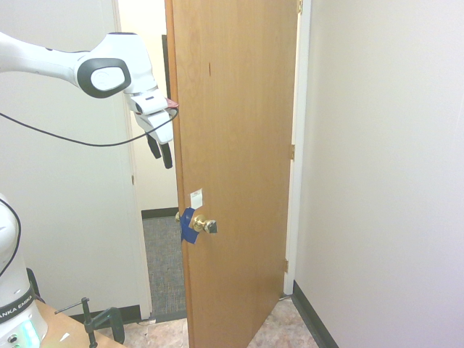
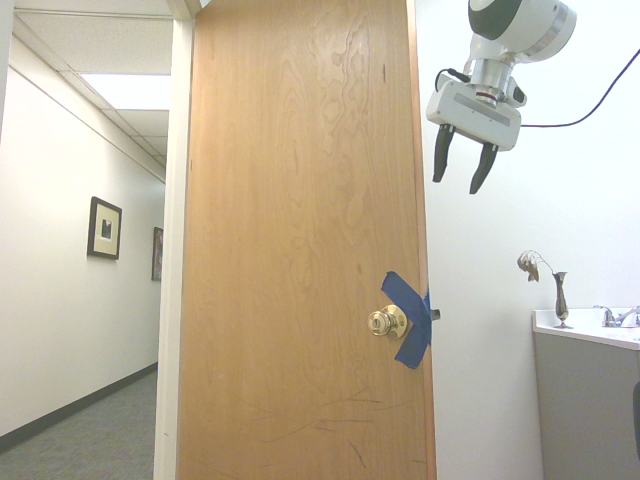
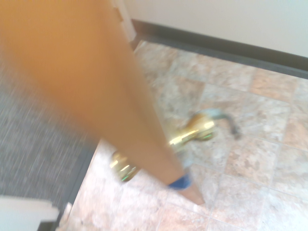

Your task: Close door

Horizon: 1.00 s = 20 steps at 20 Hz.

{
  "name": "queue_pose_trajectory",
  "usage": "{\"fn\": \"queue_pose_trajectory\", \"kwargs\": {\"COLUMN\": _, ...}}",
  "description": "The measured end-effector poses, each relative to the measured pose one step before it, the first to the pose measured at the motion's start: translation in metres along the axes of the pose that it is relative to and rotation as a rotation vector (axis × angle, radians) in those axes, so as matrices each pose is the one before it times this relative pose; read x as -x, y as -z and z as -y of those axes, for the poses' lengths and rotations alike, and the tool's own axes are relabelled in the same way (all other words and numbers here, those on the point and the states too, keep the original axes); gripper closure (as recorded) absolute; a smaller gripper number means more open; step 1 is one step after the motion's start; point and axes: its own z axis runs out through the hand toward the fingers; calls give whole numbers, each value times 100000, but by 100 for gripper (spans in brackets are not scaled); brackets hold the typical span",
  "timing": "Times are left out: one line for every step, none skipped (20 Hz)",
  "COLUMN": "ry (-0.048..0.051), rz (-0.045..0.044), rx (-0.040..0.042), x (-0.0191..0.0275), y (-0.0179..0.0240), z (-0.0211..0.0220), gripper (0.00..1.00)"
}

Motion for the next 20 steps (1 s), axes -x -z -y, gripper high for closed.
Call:
{"fn": "queue_pose_trajectory", "kwargs": {"ry": -2045, "rz": 9, "rx": -65, "x": -974, "y": 404, "z": -164, "gripper": 0}}
{"fn": "queue_pose_trajectory", "kwargs": {"ry": -1718, "rz": -81, "rx": -73, "x": -866, "y": 479, "z": -8, "gripper": 0}}
{"fn": "queue_pose_trajectory", "kwargs": {"ry": -1798, "rz": -357, "rx": -375, "x": -956, "y": 436, "z": -1, "gripper": 0}}
{"fn": "queue_pose_trajectory", "kwargs": {"ry": -1859, "rz": -197, "rx": 78, "x": -853, "y": 287, "z": -3, "gripper": 0}}
{"fn": "queue_pose_trajectory", "kwargs": {"ry": -1801, "rz": -47, "rx": 204, "x": -800, "y": 133, "z": 116, "gripper": 0}}
{"fn": "queue_pose_trajectory", "kwargs": {"ry": -1873, "rz": 329, "rx": 327, "x": -877, "y": -249, "z": -28, "gripper": 0}}
{"fn": "queue_pose_trajectory", "kwargs": {"ry": -1853, "rz": 158, "rx": 449, "x": -678, "y": -276, "z": 198, "gripper": 0}}
{"fn": "queue_pose_trajectory", "kwargs": {"ry": -1606, "rz": 110, "rx": 332, "x": -710, "y": -470, "z": 388, "gripper": 0}}
{"fn": "queue_pose_trajectory", "kwargs": {"ry": -1441, "rz": 137, "rx": 578, "x": -710, "y": -844, "z": 255, "gripper": 0}}
{"fn": "queue_pose_trajectory", "kwargs": {"ry": -1041, "rz": 316, "rx": 1117, "x": -155, "y": -692, "z": 600, "gripper": 0}}
{"fn": "queue_pose_trajectory", "kwargs": {"ry": -780, "rz": 513, "rx": 520, "x": -452, "y": -1143, "z": 562, "gripper": 0}}
{"fn": "queue_pose_trajectory", "kwargs": {"ry": -279, "rz": 338, "rx": 1126, "x": -240, "y": -1232, "z": 403, "gripper": 0}}
{"fn": "queue_pose_trajectory", "kwargs": {"ry": 698, "rz": 400, "rx": 838, "x": 342, "y": -852, "z": 881, "gripper": 0}}
{"fn": "queue_pose_trajectory", "kwargs": {"ry": 677, "rz": 112, "rx": 188, "x": -82, "y": -1494, "z": 810, "gripper": 0}}
{"fn": "queue_pose_trajectory", "kwargs": {"ry": 1608, "rz": -116, "rx": 1758, "x": 583, "y": -1523, "z": 987, "gripper": 0}}
{"fn": "queue_pose_trajectory", "kwargs": {"ry": 2515, "rz": -15, "rx": 687, "x": 1363, "y": -911, "z": 1646, "gripper": 0}}
{"fn": "queue_pose_trajectory", "kwargs": {"ry": 3769, "rz": 402, "rx": -133, "x": 1490, "y": -1798, "z": 1868, "gripper": 0}}
{"fn": "queue_pose_trajectory", "kwargs": {"ry": 4868, "rz": 331, "rx": 1540, "x": 2540, "y": -1717, "z": 2137, "gripper": 0}}
{"fn": "queue_pose_trajectory", "kwargs": {"ry": 5178, "rz": 721, "rx": 1264, "x": 3733, "y": -1377, "z": 2657, "gripper": 0}}
{"fn": "queue_pose_trajectory", "kwargs": {"ry": 5743, "rz": 1039, "rx": 536, "x": 3824, "y": -1446, "z": 2533, "gripper": 0}}
